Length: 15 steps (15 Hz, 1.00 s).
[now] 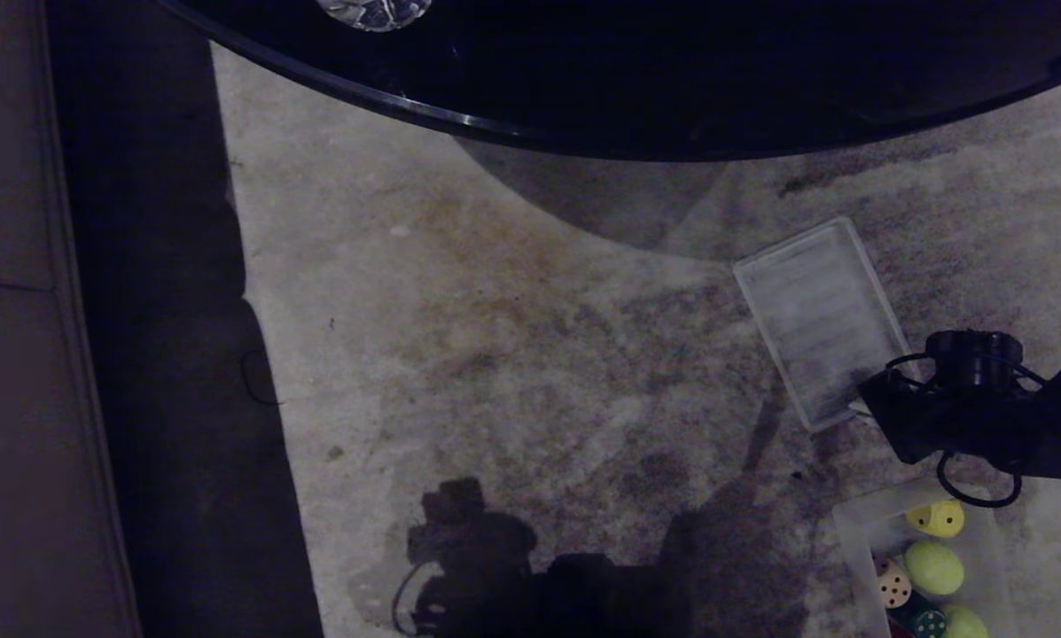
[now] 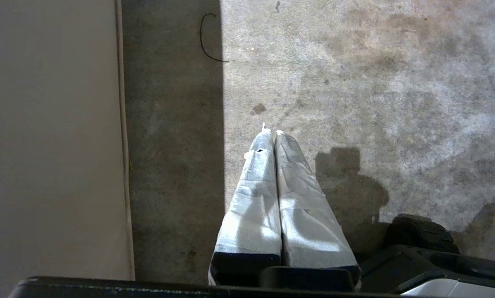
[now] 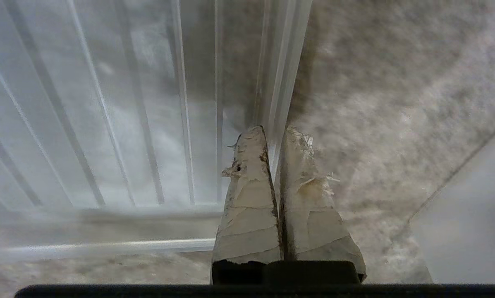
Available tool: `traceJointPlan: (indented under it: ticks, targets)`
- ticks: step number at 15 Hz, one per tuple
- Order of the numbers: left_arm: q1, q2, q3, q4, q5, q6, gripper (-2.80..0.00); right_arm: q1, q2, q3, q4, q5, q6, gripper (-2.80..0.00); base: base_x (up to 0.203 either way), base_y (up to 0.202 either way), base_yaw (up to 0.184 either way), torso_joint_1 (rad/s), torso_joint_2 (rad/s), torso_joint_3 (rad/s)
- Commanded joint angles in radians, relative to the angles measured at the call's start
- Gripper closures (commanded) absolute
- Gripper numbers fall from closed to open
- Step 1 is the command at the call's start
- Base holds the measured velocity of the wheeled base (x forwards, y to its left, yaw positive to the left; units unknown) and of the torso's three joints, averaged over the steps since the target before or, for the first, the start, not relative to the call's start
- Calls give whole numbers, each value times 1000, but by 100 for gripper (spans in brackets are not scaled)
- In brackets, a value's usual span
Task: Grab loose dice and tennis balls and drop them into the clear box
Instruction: Close the lid
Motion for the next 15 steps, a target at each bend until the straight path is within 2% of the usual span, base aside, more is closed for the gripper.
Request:
traceJointPlan:
  ticks: [1, 6, 10, 15]
  targets:
    - [1, 1, 0, -1, 0, -1, 0, 0, -22, -20, -19, 3, 7, 0, 0, 0, 0, 0, 0, 0]
    - [0, 1, 0, -1, 1, -1, 0, -3, -71, 6, -14, 5, 2, 0, 0, 0, 0, 0, 0, 0]
    - [0, 0, 0, -1, 1, -1, 0, -28, -206, 115, -12, 16, -111, 0, 0, 0, 0, 0, 0, 0]
    - [0, 1, 0, -1, 1, -1, 0, -75, -356, 252, -11, 74, -172, 0, 0, 0, 0, 0, 0, 0]
